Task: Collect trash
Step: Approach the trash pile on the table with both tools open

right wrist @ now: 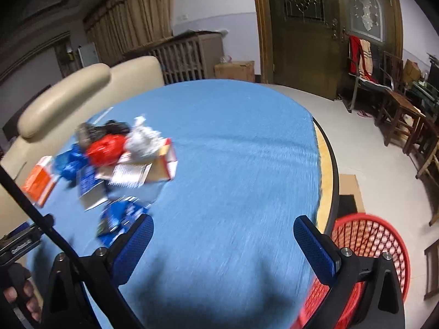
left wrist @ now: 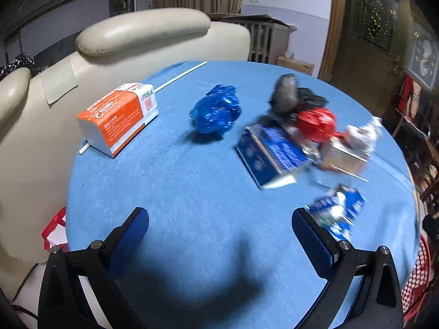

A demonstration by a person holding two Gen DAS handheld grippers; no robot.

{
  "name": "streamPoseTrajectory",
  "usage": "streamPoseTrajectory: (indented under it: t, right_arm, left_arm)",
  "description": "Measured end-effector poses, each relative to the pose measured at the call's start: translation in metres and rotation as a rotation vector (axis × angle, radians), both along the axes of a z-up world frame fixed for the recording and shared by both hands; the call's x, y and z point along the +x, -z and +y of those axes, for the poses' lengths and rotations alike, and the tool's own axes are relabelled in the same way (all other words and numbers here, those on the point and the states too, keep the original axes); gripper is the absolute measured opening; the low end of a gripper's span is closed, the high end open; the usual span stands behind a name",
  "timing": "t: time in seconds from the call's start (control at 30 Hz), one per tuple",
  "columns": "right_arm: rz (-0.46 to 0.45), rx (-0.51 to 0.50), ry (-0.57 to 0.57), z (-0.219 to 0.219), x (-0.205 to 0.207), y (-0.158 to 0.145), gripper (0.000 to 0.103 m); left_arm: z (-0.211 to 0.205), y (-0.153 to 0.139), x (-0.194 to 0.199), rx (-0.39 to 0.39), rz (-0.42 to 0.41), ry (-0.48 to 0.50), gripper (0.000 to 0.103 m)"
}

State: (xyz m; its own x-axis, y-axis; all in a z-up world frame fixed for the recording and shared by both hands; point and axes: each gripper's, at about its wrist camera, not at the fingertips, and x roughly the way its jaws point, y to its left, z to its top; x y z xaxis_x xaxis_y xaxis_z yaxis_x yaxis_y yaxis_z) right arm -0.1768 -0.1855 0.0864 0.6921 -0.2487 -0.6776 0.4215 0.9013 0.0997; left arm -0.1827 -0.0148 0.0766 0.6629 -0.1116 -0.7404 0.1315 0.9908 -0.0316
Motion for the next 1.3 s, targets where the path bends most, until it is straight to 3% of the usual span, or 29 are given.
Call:
streamPoseTrajectory:
  t: [0.23,0.53,1.3]
  right_arm:
    - [-0.025,0.013,-0.023,0.028,-0.036,-0.008,0.103]
    - [-0.034,0.009,-0.076,0.048,-0.055,-0.006,0.103]
    - [-0.046,0.006,-0.084,0.049,-0.06,-0.009,0.103]
  left_arm:
    - [-0.004,-0.028,-0.057,0.003,-0.022,0.046,0.103]
    - [-0.003,-0.024,-0.058,-0.004,-0.031,0.054,0.103]
    - [-0.006,-0.027,-0.065,0.005,-0.035,0.07,0.103]
